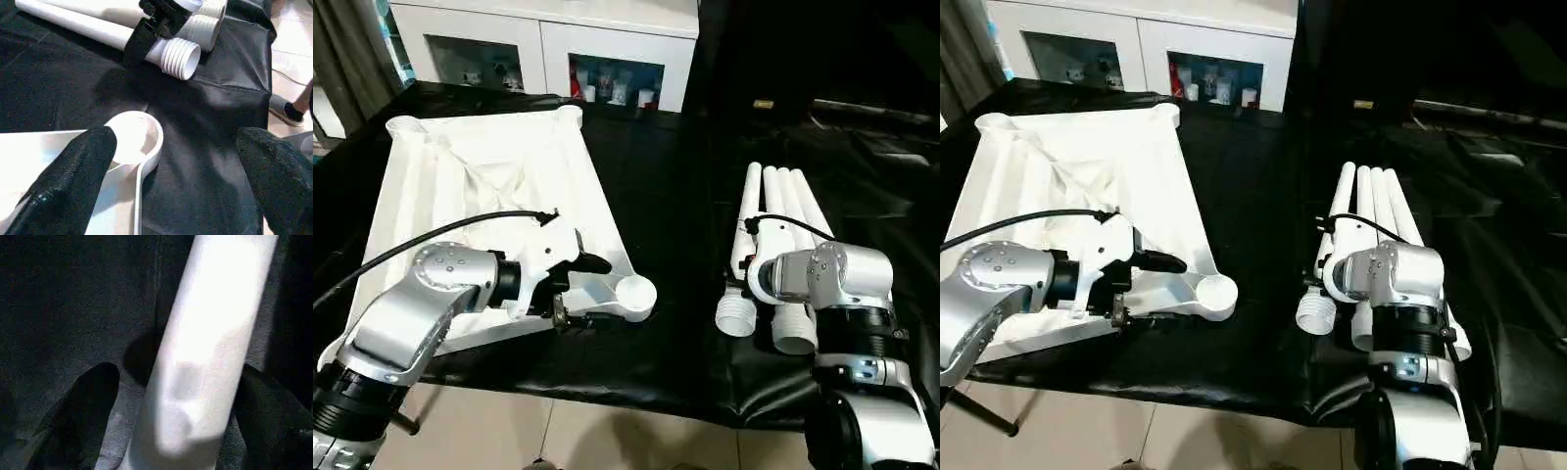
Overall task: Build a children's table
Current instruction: Pick table leg
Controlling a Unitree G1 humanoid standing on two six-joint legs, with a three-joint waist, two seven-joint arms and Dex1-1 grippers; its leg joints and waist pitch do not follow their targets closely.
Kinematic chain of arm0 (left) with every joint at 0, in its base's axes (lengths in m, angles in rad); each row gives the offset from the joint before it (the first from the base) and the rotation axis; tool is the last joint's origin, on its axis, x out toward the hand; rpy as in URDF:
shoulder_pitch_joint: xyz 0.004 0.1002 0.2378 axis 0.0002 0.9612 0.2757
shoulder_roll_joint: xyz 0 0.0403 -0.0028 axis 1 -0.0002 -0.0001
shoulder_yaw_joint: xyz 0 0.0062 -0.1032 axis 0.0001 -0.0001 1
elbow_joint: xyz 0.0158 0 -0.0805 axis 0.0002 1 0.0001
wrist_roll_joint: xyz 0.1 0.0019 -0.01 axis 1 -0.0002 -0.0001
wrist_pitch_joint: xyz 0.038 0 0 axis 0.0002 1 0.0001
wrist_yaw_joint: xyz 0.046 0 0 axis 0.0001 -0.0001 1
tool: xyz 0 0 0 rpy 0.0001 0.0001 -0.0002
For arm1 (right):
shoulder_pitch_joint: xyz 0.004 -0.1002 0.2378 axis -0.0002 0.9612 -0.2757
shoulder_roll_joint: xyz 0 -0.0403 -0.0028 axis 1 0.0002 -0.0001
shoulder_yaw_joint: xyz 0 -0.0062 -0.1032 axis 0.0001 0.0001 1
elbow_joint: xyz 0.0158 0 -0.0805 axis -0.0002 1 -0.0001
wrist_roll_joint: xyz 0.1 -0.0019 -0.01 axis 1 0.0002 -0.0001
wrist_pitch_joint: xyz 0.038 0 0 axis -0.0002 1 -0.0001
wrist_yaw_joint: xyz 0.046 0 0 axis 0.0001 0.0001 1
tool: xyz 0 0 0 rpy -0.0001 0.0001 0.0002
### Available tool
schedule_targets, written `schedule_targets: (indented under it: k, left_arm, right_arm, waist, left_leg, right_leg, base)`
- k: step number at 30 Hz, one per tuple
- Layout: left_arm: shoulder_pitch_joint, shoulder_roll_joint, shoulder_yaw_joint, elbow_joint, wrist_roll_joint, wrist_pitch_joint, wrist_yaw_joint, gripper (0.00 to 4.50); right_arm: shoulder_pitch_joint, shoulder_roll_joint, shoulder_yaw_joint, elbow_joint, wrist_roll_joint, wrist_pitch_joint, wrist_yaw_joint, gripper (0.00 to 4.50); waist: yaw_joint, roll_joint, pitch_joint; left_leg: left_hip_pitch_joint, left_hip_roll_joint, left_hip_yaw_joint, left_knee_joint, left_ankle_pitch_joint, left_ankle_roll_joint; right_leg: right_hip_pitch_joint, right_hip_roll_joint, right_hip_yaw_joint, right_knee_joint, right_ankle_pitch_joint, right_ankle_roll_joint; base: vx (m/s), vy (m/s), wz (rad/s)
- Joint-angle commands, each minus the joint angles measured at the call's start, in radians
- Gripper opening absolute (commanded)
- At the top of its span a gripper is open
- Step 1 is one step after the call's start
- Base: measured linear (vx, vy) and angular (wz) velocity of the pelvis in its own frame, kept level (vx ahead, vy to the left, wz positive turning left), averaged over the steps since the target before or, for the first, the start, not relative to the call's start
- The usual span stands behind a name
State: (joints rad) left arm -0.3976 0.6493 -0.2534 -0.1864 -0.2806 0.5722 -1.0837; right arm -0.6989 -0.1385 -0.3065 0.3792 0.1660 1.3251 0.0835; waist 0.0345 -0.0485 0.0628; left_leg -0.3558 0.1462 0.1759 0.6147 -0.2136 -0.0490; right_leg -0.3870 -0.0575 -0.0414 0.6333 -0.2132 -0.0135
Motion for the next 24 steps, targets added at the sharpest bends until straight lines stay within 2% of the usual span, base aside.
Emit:
schedule_targets:
  k: [1,6,8,11,13,14,16,20,21,23,24]
  left_arm:
    - [-0.016,-0.001,-0.013,-0.008,0.009,-0.004,0.009,4.5]
    - [-0.033,-0.012,-0.02,0.013,0.026,-0.02,0.02,4.5]
    - [-0.039,-0.02,-0.023,0.025,0.044,-0.04,0.032,4.5]
    - [-0.047,-0.029,-0.026,0.04,0.061,-0.066,0.046,4.5]
    - [-0.045,-0.035,-0.022,0.044,0.068,-0.077,0.061,4.5]
    - [-0.043,-0.05,-0.015,0.056,0.083,-0.096,0.092,4.5]
    - [-0.045,-0.064,-0.01,0.07,0.096,-0.105,0.123,4.5]
    - [-0.049,-0.123,0.022,0.113,0.123,-0.109,0.233,4.5]
    - [-0.051,-0.15,0.041,0.13,0.124,-0.108,0.278,4.5]
    - [-0.055,-0.206,0.079,0.162,0.119,-0.124,0.36,4.5]
    - [-0.056,-0.24,0.101,0.177,0.107,-0.128,0.398,4.5]
  right_arm:
    - [-0.019,-0.013,-0.02,0.029,0.005,-0.014,-0.013,3.37]
    - [-0.042,-0.025,-0.029,0.076,0.006,-0.053,-0.015,2.92]
    - [-0.05,-0.028,-0.033,0.087,0.007,-0.062,-0.016,2.87]
    - [-0.06,-0.032,-0.034,0.102,0.008,-0.069,-0.014,2.53]
    - [-0.061,-0.031,-0.034,0.108,0.011,-0.075,-0.013,2.49]
    - [-0.061,-0.029,-0.035,0.116,0.015,-0.085,-0.016,2.43]
    - [-0.058,-0.026,-0.036,0.115,0.016,-0.087,-0.019,2.13]
    - [-0.053,-0.018,-0.042,0.111,0.019,-0.093,-0.022,1.92]
    - [-0.052,-0.018,-0.042,0.111,0.02,-0.098,-0.02,1.88]
    - [-0.052,-0.018,-0.046,0.105,0.025,-0.124,-0.014,1.88]
    - [-0.05,-0.017,-0.053,0.094,0.033,-0.153,-0.008,1.88]
  waist:
    - [0.002,0.005,-0.065]
    - [0.003,0.008,-0.065]
    - [0.003,0.005,-0.066]
    - [0.003,0.007,-0.066]
    - [0.003,0.006,-0.067]
    - [0.001,0.014,-0.068]
    - [0.001,0.011,-0.068]
    - [0.001,0.006,-0.068]
    - [0.003,0.011,-0.068]
    - [0.003,0.01,-0.069]
    - [0.004,-0.001,-0.071]
  left_leg:
    - [0.012,0.073,-0.019,-0.078,-0.015,-0.04]
    - [0.01,0.073,-0.019,-0.077,-0.019,-0.04]
    - [0.01,0.072,-0.019,-0.077,-0.015,-0.036]
    - [0.009,0.071,-0.019,-0.076,-0.015,-0.035]
    - [0.009,0.073,-0.02,-0.076,-0.015,-0.034]
    - [0.009,0.072,-0.019,-0.075,-0.012,-0.036]
    - [0.008,0.073,-0.02,-0.074,-0.012,-0.035]
    - [0.008,0.074,-0.02,-0.074,-0.02,-0.031]
    - [0.008,0.074,-0.021,-0.074,-0.021,-0.029]
    - [0.007,0.075,-0.021,-0.073,-0.019,-0.027]
    - [0.006,0.075,-0.02,-0.072,-0.016,-0.019]
  right_leg:
    - [0.048,-0.087,0.057,-0.057,-0.038,-0.229]
    - [0.049,-0.087,0.057,-0.057,-0.034,-0.231]
    - [0.049,-0.086,0.057,-0.057,-0.03,-0.232]
    - [0.051,-0.086,0.057,-0.057,-0.023,-0.235]
    - [0.051,-0.088,0.057,-0.056,-0.017,-0.238]
    - [0.051,-0.085,0.056,-0.055,-0.003,-0.24]
    - [0.053,-0.085,0.056,-0.054,0.007,-0.245]
    - [0.054,-0.087,0.057,-0.057,-0.003,-0.251]
    - [0.054,-0.088,0.057,-0.057,-0.007,-0.25]
    - [0.056,-0.088,0.057,-0.057,0.009,-0.255]
    - [0.058,-0.089,0.056,-0.058,0.016,-0.258]
  base:
    - [0.0,0.0,0.0]
    - [0.0,0.0,0.0]
    - [0.0,0.0,0.0]
    - [0.0,0.0,0.0]
    - [0.0,0.0,0.0]
    - [0.0,0.0,0.0]
    - [0.0,0.0,0.0]
    - [0.0,0.0,0.0]
    - [0.0,0.0,0.0]
    - [0.0,0.0,0.0]
    - [0.0,0.0,0.0]
